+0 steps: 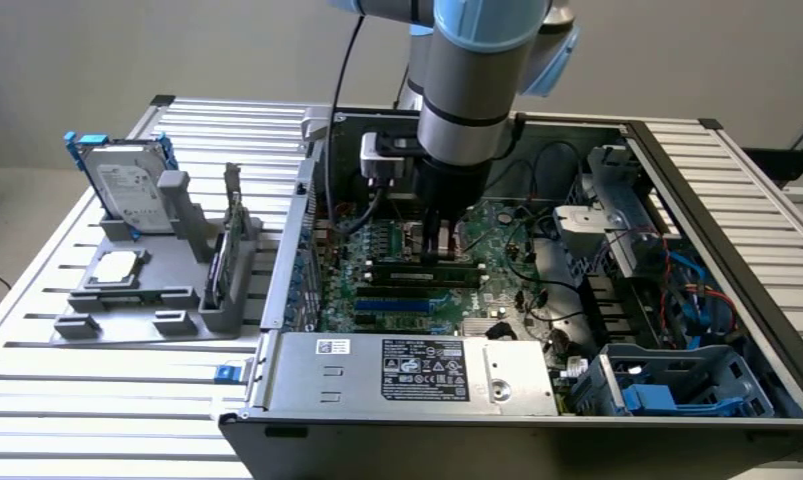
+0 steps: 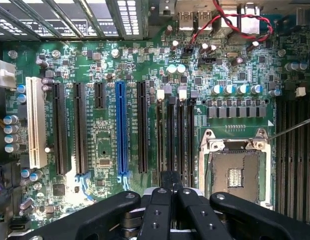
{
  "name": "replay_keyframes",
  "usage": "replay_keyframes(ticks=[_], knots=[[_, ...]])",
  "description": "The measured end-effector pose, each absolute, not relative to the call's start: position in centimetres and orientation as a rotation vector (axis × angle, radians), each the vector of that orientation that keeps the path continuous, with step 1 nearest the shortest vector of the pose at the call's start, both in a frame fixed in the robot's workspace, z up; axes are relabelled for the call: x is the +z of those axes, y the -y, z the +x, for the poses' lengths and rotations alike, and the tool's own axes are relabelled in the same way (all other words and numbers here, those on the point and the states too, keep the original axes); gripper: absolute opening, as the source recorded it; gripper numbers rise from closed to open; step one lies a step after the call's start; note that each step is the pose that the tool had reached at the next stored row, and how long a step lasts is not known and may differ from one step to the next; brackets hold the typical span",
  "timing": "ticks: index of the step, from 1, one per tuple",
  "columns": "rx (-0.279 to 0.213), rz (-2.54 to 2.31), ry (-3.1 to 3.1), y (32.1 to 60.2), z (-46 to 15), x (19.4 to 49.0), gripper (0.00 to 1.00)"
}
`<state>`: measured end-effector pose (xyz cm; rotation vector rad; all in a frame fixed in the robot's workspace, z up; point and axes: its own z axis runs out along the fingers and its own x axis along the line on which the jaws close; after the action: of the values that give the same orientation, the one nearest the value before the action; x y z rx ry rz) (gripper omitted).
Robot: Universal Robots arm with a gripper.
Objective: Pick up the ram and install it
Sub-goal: 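Press down the ram until it locks into place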
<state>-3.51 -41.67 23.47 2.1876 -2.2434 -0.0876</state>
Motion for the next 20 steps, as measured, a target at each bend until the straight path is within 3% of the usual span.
replay_keyframes(ticks=[16, 20], knots=[[-0.083, 2.211, 2.216, 41.48, -3.52, 22.46, 0.11], [-0.084, 2.215, 2.214, 41.46, -3.51, 23.45, 0.11]])
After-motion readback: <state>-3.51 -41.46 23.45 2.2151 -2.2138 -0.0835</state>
